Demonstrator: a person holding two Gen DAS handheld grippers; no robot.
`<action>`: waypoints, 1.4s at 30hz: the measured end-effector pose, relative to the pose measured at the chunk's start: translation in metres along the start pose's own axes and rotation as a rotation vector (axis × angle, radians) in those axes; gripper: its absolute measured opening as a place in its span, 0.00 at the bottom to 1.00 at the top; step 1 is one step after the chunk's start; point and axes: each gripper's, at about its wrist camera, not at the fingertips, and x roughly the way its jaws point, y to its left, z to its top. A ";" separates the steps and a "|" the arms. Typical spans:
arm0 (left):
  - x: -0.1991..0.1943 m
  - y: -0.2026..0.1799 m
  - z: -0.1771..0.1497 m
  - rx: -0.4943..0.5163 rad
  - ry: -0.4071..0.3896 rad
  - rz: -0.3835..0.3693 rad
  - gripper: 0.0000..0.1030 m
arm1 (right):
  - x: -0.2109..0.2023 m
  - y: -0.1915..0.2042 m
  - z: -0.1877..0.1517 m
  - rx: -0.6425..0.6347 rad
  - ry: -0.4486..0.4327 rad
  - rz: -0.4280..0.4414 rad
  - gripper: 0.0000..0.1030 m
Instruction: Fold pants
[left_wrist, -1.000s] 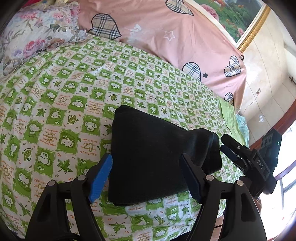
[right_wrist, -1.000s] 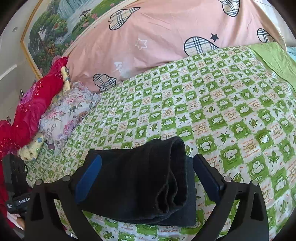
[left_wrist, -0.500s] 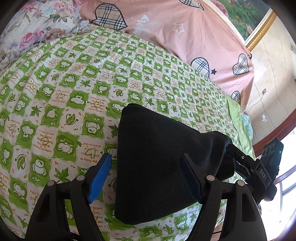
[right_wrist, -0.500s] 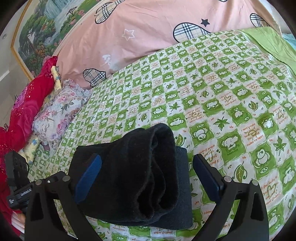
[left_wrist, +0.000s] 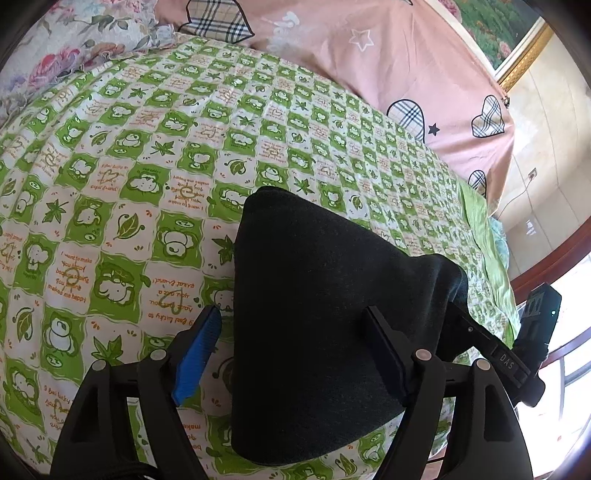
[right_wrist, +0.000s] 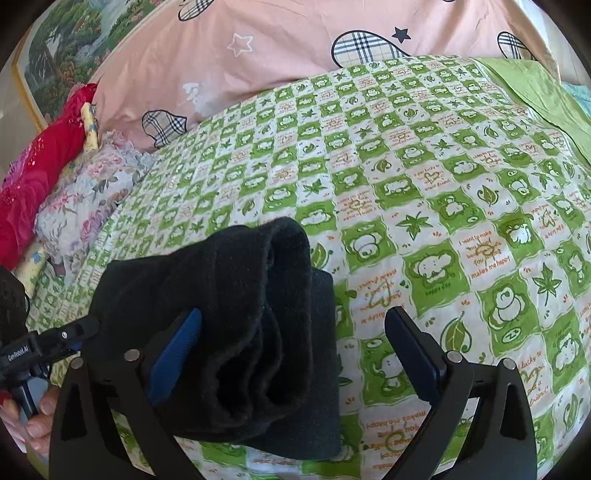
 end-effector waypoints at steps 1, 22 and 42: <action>0.002 0.000 0.000 0.001 0.003 0.002 0.77 | 0.001 -0.001 -0.001 -0.003 0.005 0.000 0.96; 0.033 0.007 0.001 0.003 0.060 0.017 0.70 | 0.012 -0.010 -0.016 0.026 0.075 0.197 0.68; -0.003 -0.012 0.003 0.047 0.003 -0.012 0.33 | -0.008 0.013 -0.005 -0.030 0.021 0.266 0.47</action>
